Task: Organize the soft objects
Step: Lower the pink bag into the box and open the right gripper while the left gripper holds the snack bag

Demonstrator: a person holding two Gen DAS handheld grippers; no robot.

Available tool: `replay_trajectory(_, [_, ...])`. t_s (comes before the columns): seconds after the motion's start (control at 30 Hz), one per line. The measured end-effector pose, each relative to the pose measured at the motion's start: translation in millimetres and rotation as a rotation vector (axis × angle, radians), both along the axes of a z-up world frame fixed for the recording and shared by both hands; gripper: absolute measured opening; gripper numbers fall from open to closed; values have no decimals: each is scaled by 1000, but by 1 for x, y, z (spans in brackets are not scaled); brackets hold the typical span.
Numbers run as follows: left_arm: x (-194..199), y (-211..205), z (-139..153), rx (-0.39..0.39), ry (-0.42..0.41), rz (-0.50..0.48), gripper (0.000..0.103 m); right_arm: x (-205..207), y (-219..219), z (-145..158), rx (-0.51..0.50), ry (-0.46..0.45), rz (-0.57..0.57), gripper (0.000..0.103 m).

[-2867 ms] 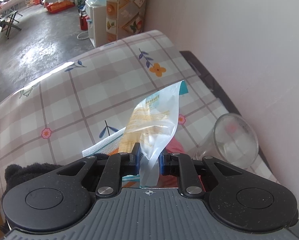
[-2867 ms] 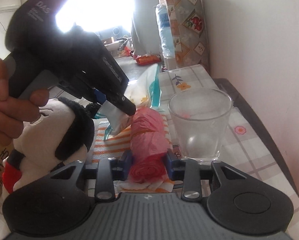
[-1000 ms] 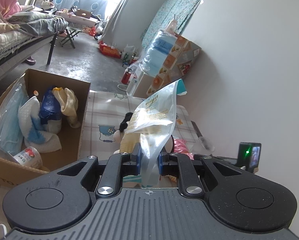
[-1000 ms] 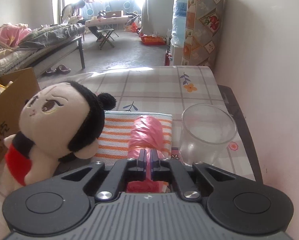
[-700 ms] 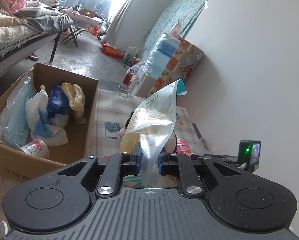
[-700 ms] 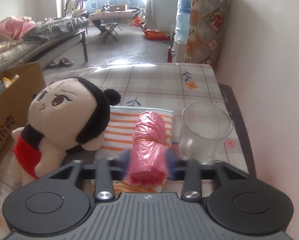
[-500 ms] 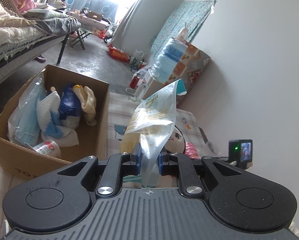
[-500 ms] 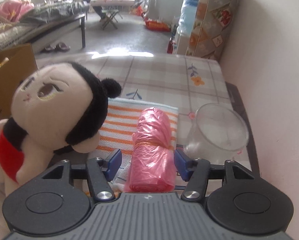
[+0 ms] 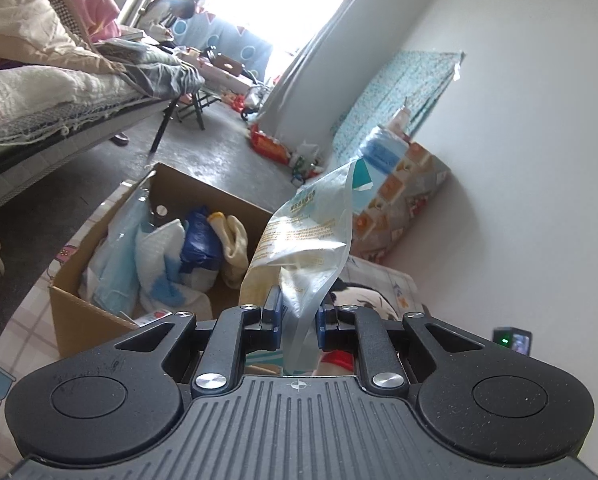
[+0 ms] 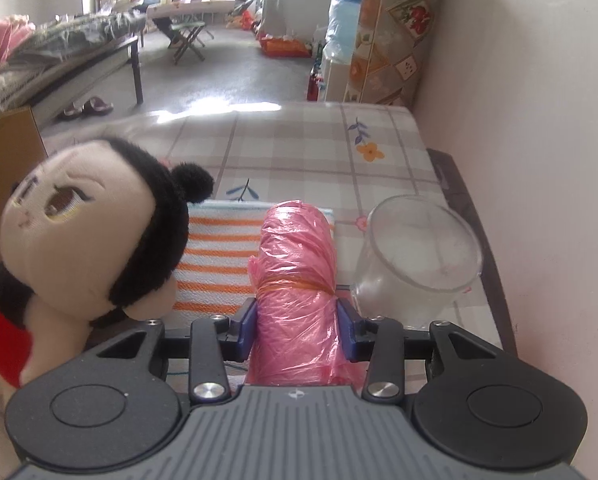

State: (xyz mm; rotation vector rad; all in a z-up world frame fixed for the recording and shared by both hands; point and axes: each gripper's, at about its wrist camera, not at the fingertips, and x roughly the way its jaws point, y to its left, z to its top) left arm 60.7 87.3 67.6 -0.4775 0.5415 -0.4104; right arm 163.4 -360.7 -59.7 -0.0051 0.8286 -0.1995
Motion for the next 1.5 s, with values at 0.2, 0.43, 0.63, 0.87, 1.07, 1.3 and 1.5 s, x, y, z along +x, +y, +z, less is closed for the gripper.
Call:
replay_trajectory(0.2, [1,16,-3,-31,9,20,14,-35,-1,41,80,-97,-11,44])
replay_trajectory(0.43, [18,27,-8,-51,34,31,14,-70,36,113,196,-232,129,44])
replay_trajectory(0.63, [45,27,-13,-45,53,32,14,-55,113,158,346,-281,370,44])
replay_trajectory(0.87, [64,35,-25,-74,76,51,14,28,221,158,395,-160,534,44])
replay_trajectory(1.07, [66,49,-32,-104,80,56,14,113,279,120,266,-15,460,44])
replay_trajectory(1.3, [69,69,-40,-137,88,78,14,164,308,86,116,92,362,44])
replay_trajectory(1.5, [71,74,-45,-151,98,80,14,179,333,64,-2,164,337,46])
